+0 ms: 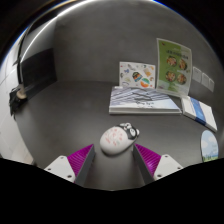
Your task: Arrange mouse
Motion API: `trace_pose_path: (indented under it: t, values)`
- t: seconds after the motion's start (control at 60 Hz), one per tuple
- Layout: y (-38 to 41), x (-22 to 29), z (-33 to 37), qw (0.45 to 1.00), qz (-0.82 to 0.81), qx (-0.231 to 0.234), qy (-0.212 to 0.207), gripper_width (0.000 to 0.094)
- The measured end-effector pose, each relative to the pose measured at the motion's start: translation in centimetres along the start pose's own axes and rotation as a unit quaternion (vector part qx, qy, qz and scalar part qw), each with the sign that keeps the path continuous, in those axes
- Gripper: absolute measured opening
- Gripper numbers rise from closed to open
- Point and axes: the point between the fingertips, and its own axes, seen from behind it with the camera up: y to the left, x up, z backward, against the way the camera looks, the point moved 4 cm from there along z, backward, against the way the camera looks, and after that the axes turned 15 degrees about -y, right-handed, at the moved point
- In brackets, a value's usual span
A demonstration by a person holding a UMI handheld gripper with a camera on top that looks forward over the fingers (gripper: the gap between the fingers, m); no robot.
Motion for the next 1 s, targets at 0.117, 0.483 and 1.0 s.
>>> trace_pose_path:
  t: [0.117, 0.483, 1.0]
  values:
    - [0.1, 1.5, -3.5, 0.999, -0.015, -0.040, 0.004, 0.0840]
    - [1.3, 3.0, -6.0, 0.997, -0.029, -0.073, 0.001, 0.0420]
    - [-36.6, 6.5, 12.8, 0.975, 0.008, -0.207, -0.076, 0.0404]
